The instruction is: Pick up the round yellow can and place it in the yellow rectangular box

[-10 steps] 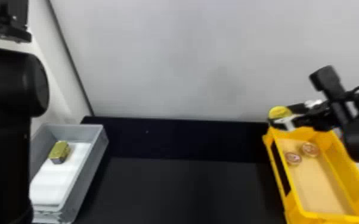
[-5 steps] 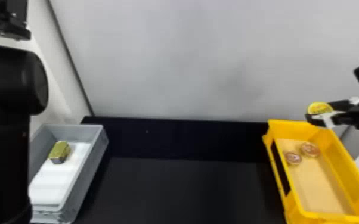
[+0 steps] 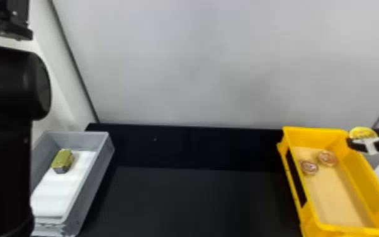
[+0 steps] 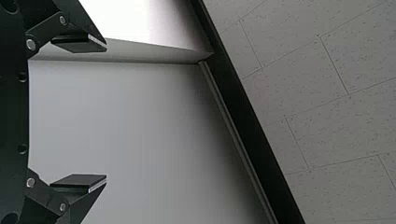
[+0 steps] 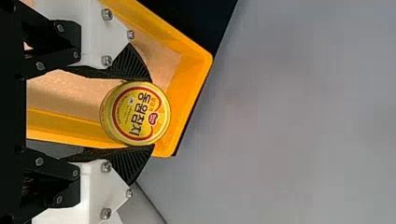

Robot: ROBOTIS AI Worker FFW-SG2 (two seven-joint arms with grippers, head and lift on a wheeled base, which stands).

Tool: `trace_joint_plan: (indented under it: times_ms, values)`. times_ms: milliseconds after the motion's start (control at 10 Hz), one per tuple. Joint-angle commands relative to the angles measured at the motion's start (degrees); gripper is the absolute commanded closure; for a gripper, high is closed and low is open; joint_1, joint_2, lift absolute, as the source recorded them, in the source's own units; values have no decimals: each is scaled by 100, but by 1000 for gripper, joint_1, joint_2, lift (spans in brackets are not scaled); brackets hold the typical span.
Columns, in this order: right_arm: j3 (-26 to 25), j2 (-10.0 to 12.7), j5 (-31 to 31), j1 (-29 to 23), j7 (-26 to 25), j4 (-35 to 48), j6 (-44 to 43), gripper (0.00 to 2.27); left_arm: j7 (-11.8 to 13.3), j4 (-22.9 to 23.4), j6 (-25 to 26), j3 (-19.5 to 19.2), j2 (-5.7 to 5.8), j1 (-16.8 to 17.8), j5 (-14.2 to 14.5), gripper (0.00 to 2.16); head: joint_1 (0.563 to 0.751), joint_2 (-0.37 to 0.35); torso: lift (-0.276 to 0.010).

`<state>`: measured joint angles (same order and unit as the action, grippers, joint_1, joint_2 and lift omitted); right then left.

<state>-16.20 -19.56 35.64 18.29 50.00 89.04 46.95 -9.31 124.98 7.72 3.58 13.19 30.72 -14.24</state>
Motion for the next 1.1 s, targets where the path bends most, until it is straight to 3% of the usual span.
trace_joint_plan:
  times_ms: [0, 400, 1000]
  values:
    - [-182, 23, -460, -185, -260, -422, -184, 581, -1, 0, -7, 2, 0, 4, -8, 265, 663, 54, -10]
    - [-340, -4, -1849, -361, -1043, -1380, -456, 581, 7, 0, -33, -7, -9, 4, -8, 265, 663, 54, -10]
    - [-375, -48, -2456, -396, -1509, -2488, -1001, 581, 7, -17, -130, -16, -71, -5, -8, 265, 663, 54, -10]
